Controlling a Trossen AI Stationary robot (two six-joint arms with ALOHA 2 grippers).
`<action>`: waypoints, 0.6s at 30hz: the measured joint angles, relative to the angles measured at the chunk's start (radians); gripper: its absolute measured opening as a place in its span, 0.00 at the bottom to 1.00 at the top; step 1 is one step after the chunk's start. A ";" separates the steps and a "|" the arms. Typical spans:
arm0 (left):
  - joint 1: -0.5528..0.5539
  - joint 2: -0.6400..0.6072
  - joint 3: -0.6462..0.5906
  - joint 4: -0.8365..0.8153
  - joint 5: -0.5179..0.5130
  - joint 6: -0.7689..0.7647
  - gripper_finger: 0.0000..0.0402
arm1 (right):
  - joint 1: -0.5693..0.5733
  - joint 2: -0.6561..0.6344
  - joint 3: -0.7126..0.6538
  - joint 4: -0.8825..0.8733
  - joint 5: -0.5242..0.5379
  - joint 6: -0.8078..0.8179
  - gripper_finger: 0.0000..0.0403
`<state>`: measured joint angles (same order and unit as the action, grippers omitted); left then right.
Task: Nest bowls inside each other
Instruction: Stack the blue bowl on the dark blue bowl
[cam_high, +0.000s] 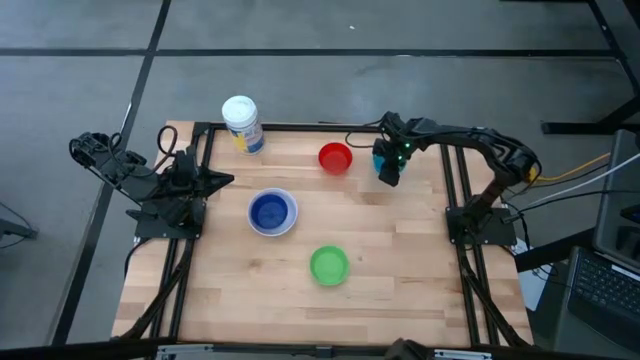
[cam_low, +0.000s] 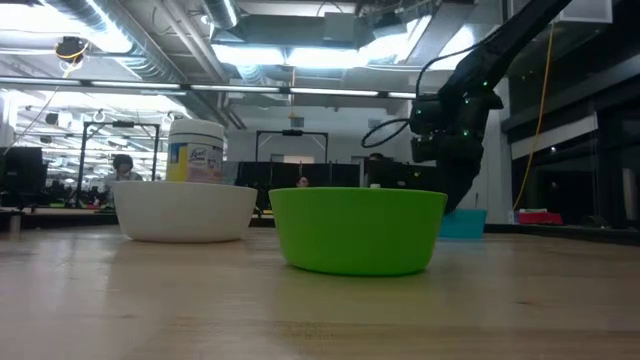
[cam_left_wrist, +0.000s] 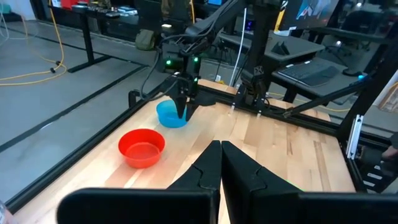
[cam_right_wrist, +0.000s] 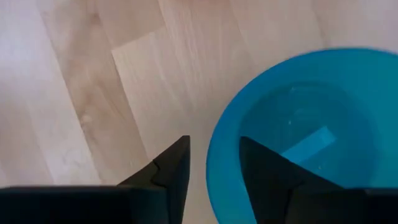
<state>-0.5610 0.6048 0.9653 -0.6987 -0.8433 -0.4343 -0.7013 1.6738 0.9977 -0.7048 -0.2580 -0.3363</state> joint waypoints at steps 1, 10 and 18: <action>0.000 0.000 0.000 0.000 0.000 0.000 0.01 | 0.000 0.006 0.000 0.002 0.000 0.000 0.33; 0.000 0.000 0.000 0.000 0.000 0.001 0.01 | 0.000 0.027 0.001 0.004 0.060 0.004 0.07; 0.000 -0.002 0.000 -0.014 -0.027 0.002 0.01 | 0.085 -0.014 0.003 -0.003 0.065 0.004 0.01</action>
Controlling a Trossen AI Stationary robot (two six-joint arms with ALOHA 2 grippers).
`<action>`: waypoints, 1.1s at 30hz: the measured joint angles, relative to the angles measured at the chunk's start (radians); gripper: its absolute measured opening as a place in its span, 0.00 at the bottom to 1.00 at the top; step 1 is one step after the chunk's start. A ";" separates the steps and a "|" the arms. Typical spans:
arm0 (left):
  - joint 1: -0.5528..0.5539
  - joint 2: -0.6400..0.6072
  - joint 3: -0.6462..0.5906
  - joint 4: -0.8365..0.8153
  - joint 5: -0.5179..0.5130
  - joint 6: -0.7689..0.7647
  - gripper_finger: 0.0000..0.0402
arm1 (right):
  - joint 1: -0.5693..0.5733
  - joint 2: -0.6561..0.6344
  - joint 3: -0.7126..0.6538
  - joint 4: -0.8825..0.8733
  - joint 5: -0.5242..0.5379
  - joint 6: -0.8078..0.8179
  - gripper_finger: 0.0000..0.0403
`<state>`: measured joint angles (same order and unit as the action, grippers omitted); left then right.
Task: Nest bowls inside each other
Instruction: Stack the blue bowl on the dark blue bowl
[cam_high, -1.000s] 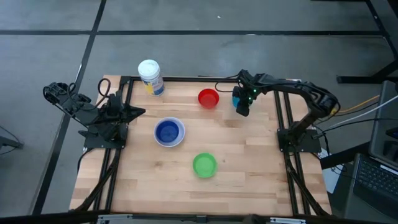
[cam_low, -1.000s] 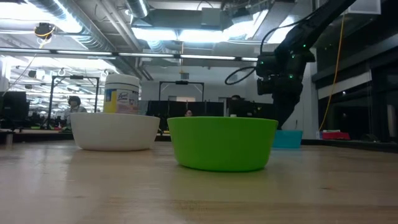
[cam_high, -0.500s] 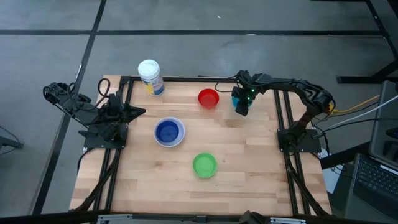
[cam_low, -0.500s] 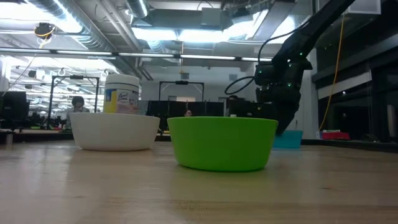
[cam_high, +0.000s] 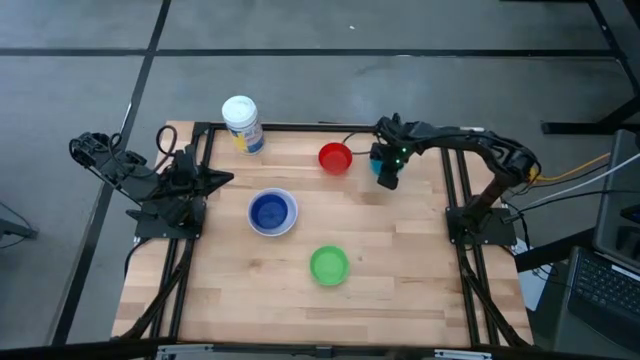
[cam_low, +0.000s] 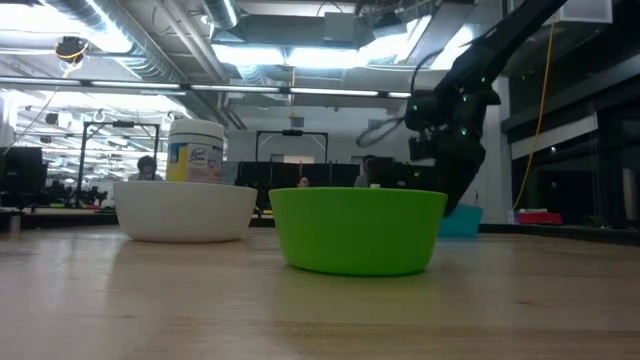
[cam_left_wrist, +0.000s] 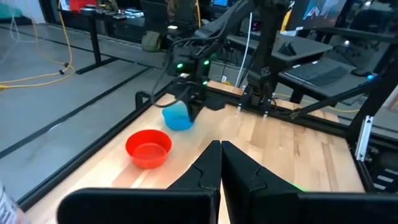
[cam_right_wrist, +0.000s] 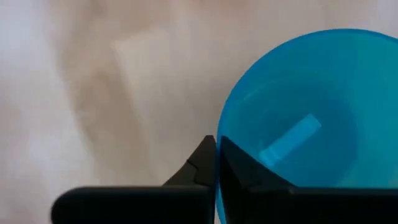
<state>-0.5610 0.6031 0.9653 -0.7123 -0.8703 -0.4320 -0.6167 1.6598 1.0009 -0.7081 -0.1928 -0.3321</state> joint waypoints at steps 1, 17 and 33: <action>0.000 -0.001 0.000 -0.007 0.000 0.000 0.01 | 0.021 -0.015 0.001 0.001 -0.007 0.005 0.01; 0.010 0.013 0.000 -0.123 0.052 0.088 0.06 | 0.306 -0.443 0.075 0.072 -0.323 0.408 0.00; 0.279 0.129 0.000 0.212 0.713 0.261 0.09 | 0.568 -0.435 0.114 0.725 -0.674 0.944 0.00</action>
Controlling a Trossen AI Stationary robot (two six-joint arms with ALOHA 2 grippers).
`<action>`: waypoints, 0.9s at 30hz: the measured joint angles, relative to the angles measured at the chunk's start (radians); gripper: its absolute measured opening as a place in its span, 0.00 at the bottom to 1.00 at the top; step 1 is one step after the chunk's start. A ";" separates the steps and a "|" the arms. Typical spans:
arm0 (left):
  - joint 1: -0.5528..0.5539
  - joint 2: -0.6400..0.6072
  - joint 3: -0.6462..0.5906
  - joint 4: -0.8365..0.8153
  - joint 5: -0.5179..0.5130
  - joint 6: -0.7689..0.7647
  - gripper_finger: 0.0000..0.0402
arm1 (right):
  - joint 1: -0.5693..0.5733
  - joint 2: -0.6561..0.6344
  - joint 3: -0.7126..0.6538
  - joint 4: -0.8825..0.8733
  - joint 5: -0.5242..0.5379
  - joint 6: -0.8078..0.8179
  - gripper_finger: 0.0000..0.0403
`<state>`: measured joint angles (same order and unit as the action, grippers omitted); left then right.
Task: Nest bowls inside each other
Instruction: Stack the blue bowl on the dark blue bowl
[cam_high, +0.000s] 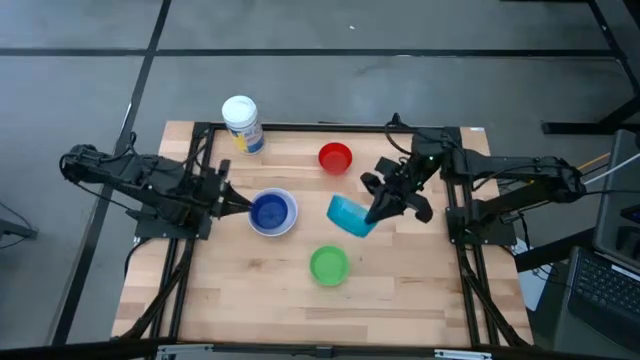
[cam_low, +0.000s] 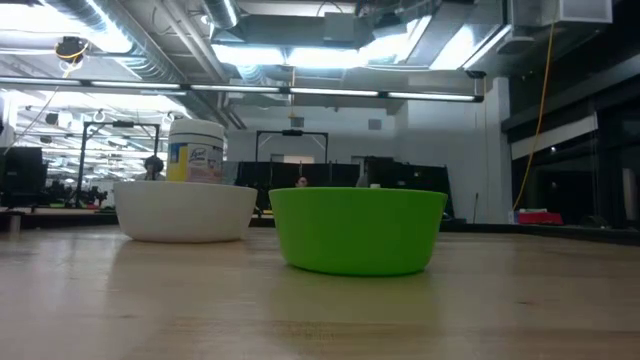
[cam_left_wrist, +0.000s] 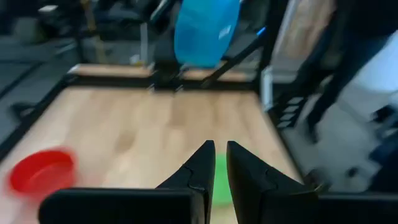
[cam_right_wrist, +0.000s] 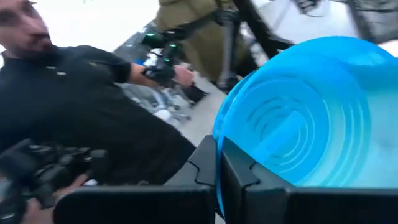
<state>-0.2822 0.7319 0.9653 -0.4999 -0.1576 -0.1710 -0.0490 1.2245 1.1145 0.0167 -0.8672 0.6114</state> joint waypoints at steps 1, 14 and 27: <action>0.018 0.007 0.000 0.036 0.046 0.001 0.09 | 0.014 0.009 0.000 0.042 -0.007 0.021 0.00; 0.171 0.129 0.000 0.203 0.467 -0.003 0.09 | 0.237 0.169 0.000 0.478 0.009 0.225 0.00; 0.180 0.261 0.000 0.490 0.641 -0.050 0.11 | 0.283 0.313 0.067 0.642 0.078 0.256 0.00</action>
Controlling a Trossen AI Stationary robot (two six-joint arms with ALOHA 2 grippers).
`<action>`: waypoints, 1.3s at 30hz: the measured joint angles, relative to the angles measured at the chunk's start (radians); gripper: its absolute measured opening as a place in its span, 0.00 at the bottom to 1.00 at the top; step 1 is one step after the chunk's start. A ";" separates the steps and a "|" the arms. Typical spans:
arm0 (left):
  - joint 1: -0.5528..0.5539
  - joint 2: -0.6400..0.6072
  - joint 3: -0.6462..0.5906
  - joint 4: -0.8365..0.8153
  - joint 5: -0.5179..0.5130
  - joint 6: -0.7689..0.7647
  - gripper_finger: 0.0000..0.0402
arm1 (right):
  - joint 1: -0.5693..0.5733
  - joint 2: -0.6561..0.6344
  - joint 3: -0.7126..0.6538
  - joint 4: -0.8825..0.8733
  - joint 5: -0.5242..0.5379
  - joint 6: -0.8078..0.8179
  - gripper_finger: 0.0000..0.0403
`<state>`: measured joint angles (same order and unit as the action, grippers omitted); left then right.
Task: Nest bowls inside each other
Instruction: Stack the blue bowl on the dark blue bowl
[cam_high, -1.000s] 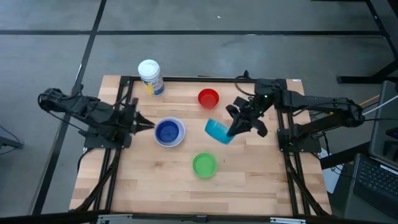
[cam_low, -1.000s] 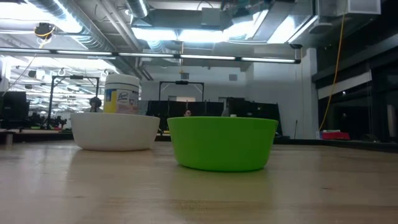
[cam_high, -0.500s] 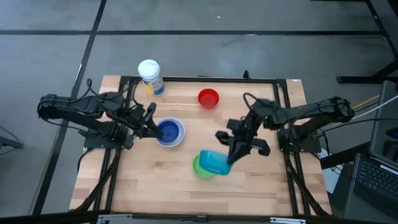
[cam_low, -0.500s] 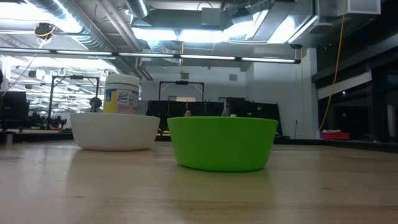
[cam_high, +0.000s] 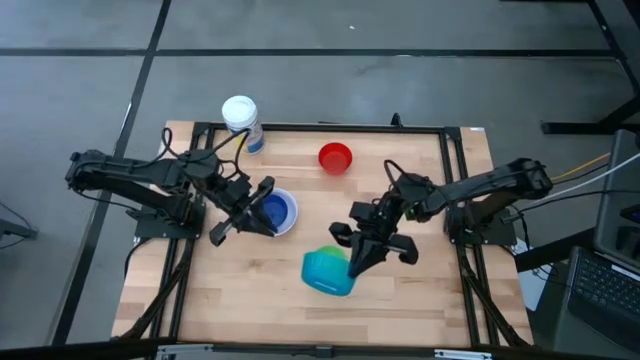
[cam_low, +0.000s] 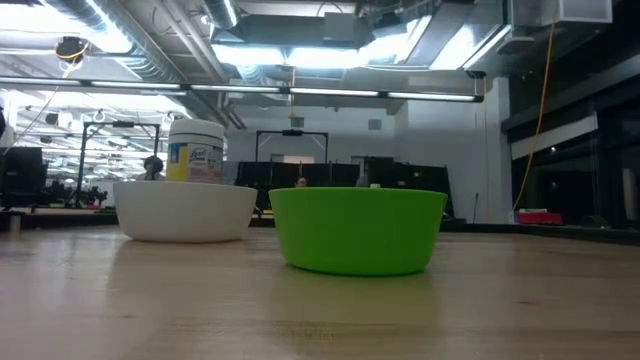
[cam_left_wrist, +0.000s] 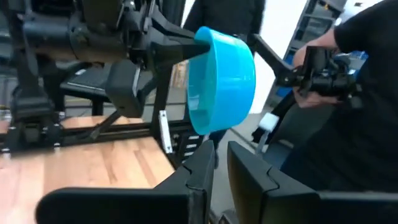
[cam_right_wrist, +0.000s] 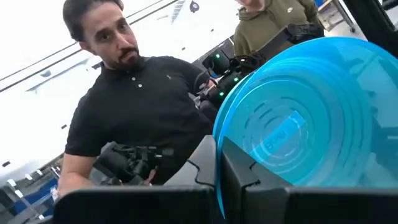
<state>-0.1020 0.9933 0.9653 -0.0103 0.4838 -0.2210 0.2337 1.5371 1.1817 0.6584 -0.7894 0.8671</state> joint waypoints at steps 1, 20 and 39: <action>0.000 0.006 0.000 0.016 0.011 -0.004 0.11 | 0.001 0.012 0.015 0.001 -0.001 -0.005 0.00; -0.003 0.060 0.000 0.179 0.107 -0.096 0.23 | -0.007 0.097 0.103 0.010 -0.031 -0.015 0.00; -0.008 0.173 0.041 0.297 0.192 -0.135 0.23 | -0.004 0.144 0.101 0.092 0.010 0.003 0.00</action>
<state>-0.1097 1.1667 1.0064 0.2865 0.6758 -0.3557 0.2299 1.6809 1.2831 0.7499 -0.7792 0.8705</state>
